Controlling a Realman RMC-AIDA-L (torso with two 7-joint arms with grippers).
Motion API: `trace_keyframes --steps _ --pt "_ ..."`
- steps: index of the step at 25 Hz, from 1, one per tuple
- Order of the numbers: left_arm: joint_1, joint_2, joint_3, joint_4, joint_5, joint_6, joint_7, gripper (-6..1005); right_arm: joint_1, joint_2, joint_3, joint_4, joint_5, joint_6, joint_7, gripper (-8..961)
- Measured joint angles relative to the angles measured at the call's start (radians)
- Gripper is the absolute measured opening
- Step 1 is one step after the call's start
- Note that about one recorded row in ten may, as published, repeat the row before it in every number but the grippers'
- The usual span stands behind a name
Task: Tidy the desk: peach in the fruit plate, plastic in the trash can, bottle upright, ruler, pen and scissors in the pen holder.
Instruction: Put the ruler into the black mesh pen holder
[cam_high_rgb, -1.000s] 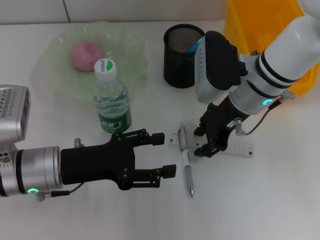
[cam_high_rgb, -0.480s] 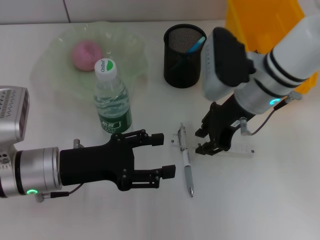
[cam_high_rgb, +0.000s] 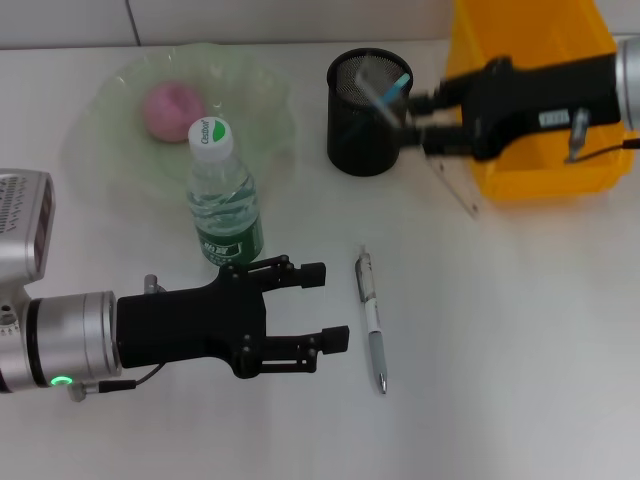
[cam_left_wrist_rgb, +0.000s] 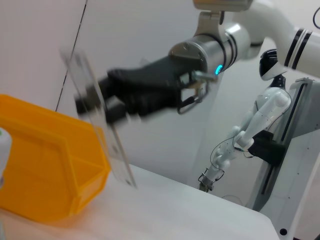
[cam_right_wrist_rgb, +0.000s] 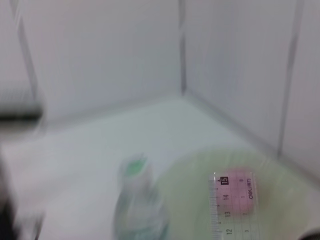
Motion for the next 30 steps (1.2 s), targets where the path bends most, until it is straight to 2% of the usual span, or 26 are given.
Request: trace_keyframes --steps 2,3,4,7,9,10,11,15,23,30 --pt "0.000 0.000 -0.001 0.000 0.000 -0.001 0.002 833 -0.003 0.001 0.047 0.106 0.130 0.062 -0.046 377" --pt "-0.002 0.000 -0.006 0.000 0.000 -0.006 0.008 833 0.007 0.001 0.058 0.224 0.259 0.141 -0.111 377" --pt "-0.003 0.000 -0.008 -0.001 0.000 -0.007 0.010 833 0.007 0.001 0.058 0.224 0.259 0.141 -0.111 377" --pt "-0.010 -0.001 -0.011 -0.005 -0.001 -0.009 0.017 833 0.036 0.006 0.046 0.425 0.519 0.261 -0.289 378" --pt "-0.012 -0.001 -0.011 -0.006 -0.007 -0.006 0.019 833 0.072 0.007 0.032 0.575 0.692 0.315 -0.423 378" --pt "-0.011 -0.001 -0.011 -0.005 -0.012 -0.005 0.021 833 0.120 0.007 0.024 0.712 0.826 0.357 -0.546 378" --pt "-0.009 -0.001 -0.011 -0.005 -0.019 -0.003 0.026 833 0.120 0.007 0.024 0.712 0.826 0.357 -0.546 378" --pt "-0.002 -0.001 -0.010 -0.008 -0.052 -0.001 0.052 833 0.208 0.013 0.024 0.885 1.002 0.427 -0.732 378" --pt "0.002 -0.002 -0.004 -0.009 -0.060 0.014 0.076 833 0.302 0.015 0.023 0.994 1.090 0.503 -0.838 411" --pt "0.005 -0.003 -0.004 -0.010 -0.061 0.022 0.086 833 0.309 0.015 0.023 1.012 1.087 0.520 -0.873 470"
